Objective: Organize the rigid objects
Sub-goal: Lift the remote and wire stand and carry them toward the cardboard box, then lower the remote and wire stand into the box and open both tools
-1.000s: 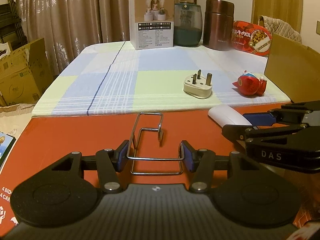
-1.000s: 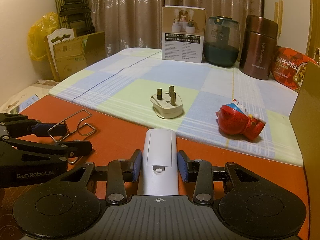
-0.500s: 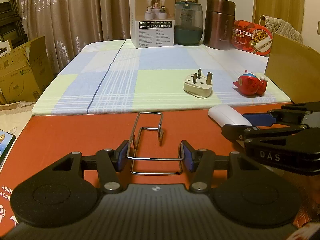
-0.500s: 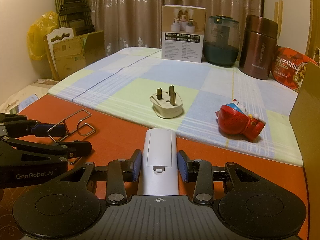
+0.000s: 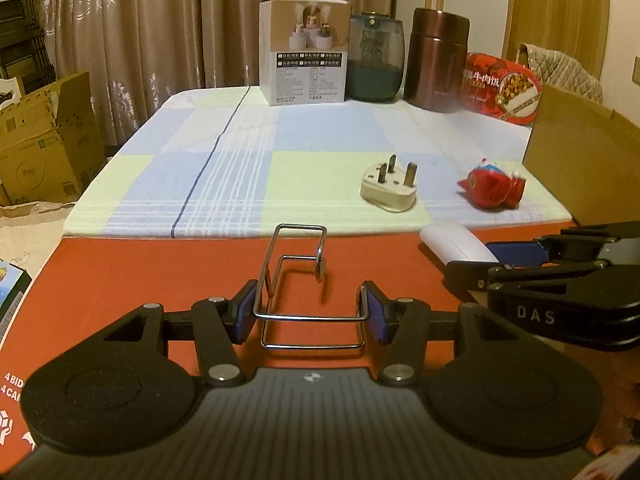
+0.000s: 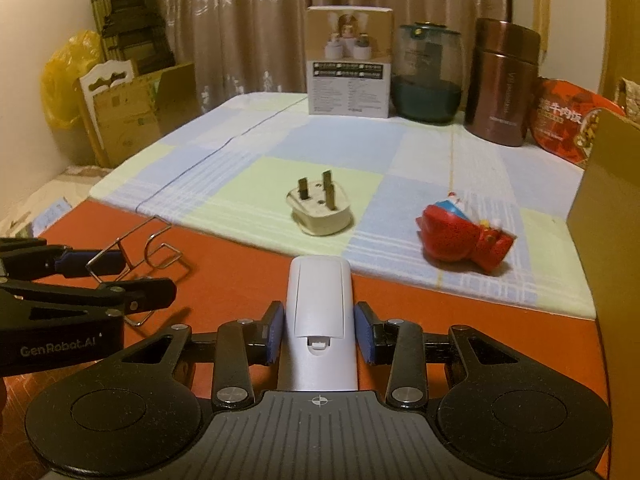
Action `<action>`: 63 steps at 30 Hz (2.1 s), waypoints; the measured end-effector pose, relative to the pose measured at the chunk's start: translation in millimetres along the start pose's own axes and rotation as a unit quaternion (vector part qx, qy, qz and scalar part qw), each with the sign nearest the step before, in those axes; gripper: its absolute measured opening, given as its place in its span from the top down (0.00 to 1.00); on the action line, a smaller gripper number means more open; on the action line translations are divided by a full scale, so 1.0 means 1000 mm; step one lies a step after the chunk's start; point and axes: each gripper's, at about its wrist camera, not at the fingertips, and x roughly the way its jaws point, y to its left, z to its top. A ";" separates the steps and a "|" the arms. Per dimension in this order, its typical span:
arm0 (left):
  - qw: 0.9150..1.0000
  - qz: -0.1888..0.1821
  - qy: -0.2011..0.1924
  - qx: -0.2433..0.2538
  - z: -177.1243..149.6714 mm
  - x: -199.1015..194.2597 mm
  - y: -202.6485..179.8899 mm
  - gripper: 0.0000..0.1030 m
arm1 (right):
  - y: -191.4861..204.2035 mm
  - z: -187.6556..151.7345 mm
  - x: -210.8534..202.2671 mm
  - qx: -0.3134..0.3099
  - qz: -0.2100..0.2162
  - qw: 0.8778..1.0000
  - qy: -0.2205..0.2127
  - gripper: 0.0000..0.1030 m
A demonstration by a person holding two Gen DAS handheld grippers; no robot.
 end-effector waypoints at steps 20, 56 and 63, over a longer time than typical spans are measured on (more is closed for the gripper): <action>0.996 -0.045 -0.082 0.010 0.031 -0.094 -0.060 0.52 | -0.034 0.022 -0.136 0.050 -0.019 0.993 -0.105 0.67; 0.967 -0.225 -0.040 0.111 0.087 -0.071 -0.309 0.52 | -0.244 -0.020 -0.254 0.163 -0.140 0.975 -0.061 0.66; 0.967 -0.230 -0.029 0.105 0.084 -0.065 -0.308 0.50 | -0.244 -0.025 -0.244 0.167 -0.124 0.977 -0.050 0.65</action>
